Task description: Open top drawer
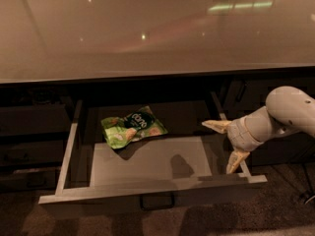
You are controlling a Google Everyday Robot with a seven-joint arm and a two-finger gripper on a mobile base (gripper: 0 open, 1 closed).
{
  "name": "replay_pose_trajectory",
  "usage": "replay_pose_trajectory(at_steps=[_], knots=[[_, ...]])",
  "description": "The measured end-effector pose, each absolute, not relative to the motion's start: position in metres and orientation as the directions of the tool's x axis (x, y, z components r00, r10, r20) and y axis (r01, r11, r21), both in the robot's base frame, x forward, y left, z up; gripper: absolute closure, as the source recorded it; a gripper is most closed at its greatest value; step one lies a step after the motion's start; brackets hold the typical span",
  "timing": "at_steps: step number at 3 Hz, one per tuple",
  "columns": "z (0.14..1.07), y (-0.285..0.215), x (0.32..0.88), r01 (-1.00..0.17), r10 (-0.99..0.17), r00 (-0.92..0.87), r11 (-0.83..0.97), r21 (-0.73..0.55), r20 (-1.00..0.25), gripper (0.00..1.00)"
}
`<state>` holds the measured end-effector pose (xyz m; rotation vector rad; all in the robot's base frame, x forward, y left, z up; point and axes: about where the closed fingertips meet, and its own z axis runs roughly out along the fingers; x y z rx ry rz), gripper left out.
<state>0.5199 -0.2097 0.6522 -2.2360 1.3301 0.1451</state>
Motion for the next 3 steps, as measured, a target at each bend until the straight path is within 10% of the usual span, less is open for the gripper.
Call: replay_pose_trajectory(at_steps=[3], knots=[[0.652, -0.211, 0.486, -0.835, -0.793, 0.511, -0.368, -0.409, -0.332, 0.0]])
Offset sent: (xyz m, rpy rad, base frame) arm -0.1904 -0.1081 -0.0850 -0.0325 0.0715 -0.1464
